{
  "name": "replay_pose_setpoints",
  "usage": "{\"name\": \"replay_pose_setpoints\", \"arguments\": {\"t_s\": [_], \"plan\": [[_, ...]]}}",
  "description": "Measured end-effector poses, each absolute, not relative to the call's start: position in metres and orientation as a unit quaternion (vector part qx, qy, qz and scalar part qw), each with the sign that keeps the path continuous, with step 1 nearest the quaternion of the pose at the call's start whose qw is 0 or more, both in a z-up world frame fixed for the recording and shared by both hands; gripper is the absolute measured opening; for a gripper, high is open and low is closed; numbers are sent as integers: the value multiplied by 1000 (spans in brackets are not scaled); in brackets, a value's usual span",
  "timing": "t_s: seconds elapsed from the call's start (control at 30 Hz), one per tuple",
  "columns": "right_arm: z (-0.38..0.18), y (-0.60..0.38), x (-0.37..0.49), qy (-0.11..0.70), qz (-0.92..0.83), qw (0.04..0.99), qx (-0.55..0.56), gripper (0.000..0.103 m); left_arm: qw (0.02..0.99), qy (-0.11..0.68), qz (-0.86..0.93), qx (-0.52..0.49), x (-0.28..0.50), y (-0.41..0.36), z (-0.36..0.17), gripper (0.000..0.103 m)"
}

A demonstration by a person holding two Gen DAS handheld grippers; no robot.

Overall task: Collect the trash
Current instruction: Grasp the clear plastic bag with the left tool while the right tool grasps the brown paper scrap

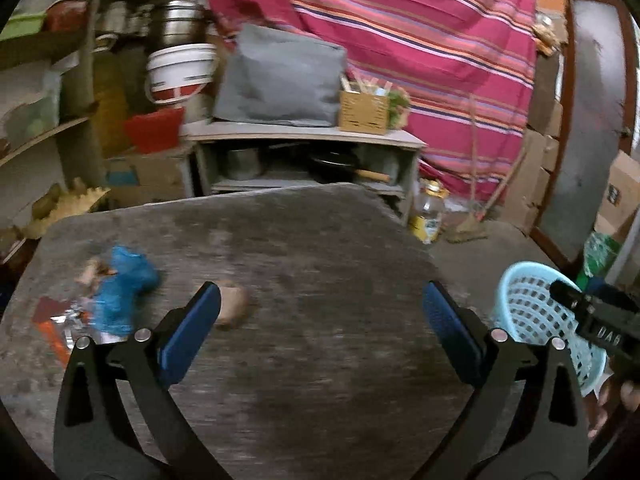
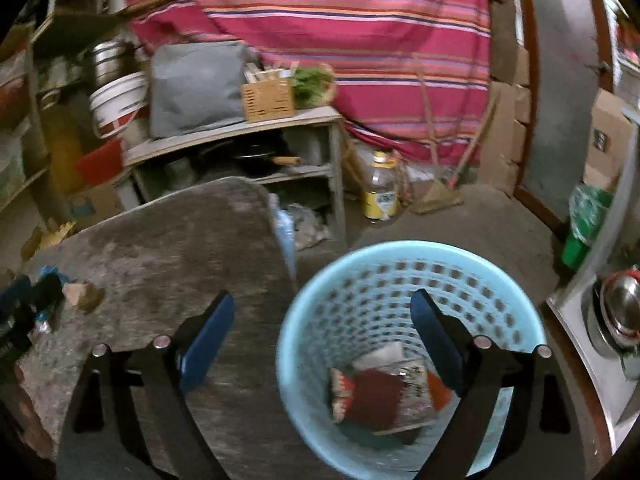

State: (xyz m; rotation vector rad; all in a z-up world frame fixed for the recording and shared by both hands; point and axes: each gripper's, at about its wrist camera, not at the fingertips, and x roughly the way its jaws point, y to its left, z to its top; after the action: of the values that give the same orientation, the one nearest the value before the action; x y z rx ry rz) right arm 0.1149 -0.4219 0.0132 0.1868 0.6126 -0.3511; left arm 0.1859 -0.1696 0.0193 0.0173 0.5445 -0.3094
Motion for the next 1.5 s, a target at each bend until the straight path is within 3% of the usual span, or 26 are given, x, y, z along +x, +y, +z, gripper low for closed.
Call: {"name": "replay_pose_setpoints", "arguments": {"t_s": [0.67,1.23,1.5], "plan": [[-2,-283,195,321,-73,943,48,93,960,280,-23,-5,217,2,8,97],[-12,-240,233,331,-59,942,13,93,954,296,38,-22,238,104,-11,97],[-20,-240,241,340,-57,938,29,93,942,332,29,-37,258,110,-33,87]]}}
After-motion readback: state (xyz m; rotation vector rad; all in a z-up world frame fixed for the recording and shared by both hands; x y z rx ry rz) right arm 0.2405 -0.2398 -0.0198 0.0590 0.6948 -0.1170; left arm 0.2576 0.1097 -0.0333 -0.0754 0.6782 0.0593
